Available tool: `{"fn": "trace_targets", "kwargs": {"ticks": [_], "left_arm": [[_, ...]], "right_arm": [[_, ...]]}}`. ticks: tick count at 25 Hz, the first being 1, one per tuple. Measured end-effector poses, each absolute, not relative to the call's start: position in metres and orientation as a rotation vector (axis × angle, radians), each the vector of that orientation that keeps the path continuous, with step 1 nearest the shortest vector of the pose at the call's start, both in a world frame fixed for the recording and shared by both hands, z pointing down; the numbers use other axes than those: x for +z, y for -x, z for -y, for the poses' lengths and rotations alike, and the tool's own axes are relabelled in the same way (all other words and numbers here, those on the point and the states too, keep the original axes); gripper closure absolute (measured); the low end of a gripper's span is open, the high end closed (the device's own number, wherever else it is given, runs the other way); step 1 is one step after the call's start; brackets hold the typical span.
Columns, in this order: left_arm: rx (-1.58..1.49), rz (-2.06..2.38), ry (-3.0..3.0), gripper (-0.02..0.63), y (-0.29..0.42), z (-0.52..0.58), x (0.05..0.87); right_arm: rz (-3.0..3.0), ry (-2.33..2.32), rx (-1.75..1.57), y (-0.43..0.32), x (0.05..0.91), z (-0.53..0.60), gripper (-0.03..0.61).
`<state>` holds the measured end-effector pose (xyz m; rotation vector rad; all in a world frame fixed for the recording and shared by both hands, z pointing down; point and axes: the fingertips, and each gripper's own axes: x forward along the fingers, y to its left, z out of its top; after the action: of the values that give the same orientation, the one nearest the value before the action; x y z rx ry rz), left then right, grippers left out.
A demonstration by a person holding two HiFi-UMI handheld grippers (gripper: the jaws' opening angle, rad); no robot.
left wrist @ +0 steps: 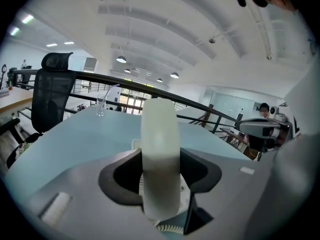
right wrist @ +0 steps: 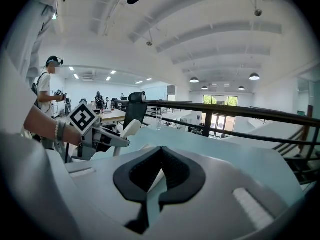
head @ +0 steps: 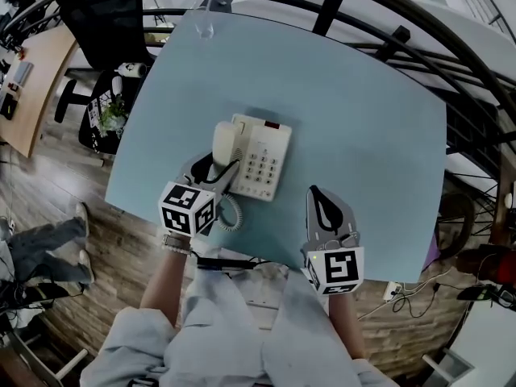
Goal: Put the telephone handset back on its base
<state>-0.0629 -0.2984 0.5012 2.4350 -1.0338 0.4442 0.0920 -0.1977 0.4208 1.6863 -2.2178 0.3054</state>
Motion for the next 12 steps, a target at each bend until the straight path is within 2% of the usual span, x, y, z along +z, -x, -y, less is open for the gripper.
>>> {"fn": "trace_targets", "kwargs": {"ticks": [12], "left_arm": [[0.508,1.041,-2.373,0.393,0.048,0.324,0.532]], "right_arm": [[2.174,-1.712,0.326,-0.100,0.429,0.200,0.580]]}}
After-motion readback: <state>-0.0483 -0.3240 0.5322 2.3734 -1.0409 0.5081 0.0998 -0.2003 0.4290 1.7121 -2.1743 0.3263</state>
